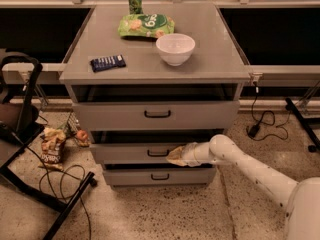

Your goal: Close middle drawer

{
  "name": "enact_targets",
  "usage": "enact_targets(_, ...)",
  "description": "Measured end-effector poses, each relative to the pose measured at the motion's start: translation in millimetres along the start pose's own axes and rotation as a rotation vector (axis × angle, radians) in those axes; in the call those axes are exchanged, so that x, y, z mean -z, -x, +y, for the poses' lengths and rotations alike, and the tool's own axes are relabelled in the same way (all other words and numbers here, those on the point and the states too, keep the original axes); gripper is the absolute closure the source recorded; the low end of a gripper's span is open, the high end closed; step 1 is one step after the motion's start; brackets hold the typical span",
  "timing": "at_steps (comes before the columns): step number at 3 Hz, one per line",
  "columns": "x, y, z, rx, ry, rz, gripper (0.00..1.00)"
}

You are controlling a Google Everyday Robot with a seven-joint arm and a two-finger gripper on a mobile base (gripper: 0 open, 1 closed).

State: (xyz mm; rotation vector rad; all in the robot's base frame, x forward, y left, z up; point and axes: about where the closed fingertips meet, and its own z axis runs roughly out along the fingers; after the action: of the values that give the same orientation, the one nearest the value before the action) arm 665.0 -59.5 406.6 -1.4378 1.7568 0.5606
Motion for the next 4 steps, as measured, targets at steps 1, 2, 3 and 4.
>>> enact_targets(1, 0.0, 0.0, 0.0, 0.0, 0.0, 0.0, 0.82)
enact_targets(2, -0.1, 0.0, 0.0, 0.0, 0.0, 0.0, 0.57)
enact_targets(3, -0.1, 0.0, 0.0, 0.0, 0.0, 0.0, 0.28)
enact_targets(4, -0.1, 0.0, 0.0, 0.0, 0.0, 0.0, 0.03)
